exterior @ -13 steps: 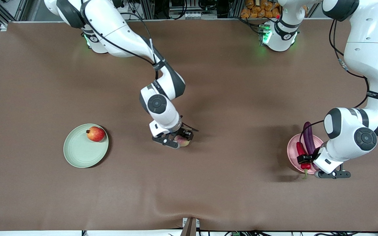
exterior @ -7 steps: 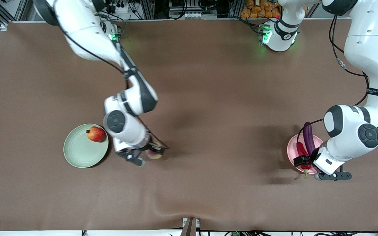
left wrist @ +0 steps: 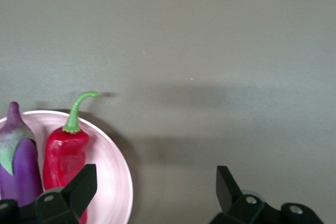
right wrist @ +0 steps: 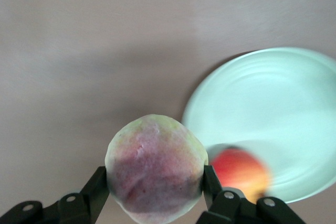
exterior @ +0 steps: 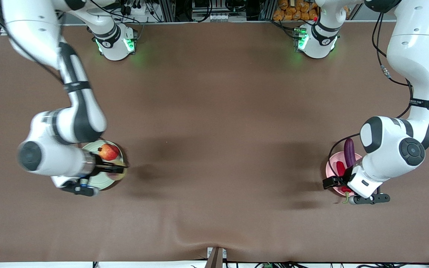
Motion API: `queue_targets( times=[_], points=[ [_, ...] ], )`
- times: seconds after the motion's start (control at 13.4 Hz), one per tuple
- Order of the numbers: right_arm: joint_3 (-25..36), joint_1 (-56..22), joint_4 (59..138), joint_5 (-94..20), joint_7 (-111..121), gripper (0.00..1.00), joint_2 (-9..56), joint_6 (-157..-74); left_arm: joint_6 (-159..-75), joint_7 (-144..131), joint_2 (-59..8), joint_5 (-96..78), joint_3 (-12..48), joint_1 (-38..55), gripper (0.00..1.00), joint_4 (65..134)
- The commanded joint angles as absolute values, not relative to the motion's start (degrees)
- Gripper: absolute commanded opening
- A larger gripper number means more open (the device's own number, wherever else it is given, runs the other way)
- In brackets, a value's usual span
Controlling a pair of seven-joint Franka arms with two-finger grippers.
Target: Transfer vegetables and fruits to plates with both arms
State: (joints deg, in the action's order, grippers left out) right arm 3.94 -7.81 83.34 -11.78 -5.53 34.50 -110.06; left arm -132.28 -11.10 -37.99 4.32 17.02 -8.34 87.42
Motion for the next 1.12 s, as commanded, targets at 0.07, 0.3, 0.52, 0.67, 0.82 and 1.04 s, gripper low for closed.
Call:
queue_targets(
  times=[0.07, 0.3, 0.52, 0.67, 0.82, 1.04],
  points=[
    [2.29, 0.25, 87.1, -12.39, 12.08, 0.26, 32.6, -105.22, -129.11, -11.77, -33.14, 4.13, 18.53, -8.26, 1.0, 88.33],
    [2.29, 4.38, 88.24, -12.92, 23.17, 0.28, 34.18, -105.03, -124.13, -11.87, -31.38, 3.78, 19.51, -8.35, 1.0, 85.97],
    [2.37, 5.01, 87.72, -13.8, 28.38, 0.87, 35.33, -105.99, -121.12, -12.57, -29.54, 3.69, 20.21, -8.79, 1.0, 84.73],
    [2.37, 4.92, 87.54, -13.8, 28.83, 1.0, 35.25, -106.35, -119.98, -12.57, -27.78, 3.69, 20.13, -9.05, 1.0, 84.73],
    [2.37, 4.75, 86.4, -13.62, 29.0, 1.0, 34.2, -105.82, -117.71, -12.39, -25.59, 3.87, 20.04, -9.84, 1.0, 84.73],
    [2.55, 4.49, 86.48, -13.45, 28.48, 1.0, 28.06, -104.42, -115.32, -12.13, -23.65, 3.69, 20.04, -10.37, 1.0, 84.81]
  ],
)
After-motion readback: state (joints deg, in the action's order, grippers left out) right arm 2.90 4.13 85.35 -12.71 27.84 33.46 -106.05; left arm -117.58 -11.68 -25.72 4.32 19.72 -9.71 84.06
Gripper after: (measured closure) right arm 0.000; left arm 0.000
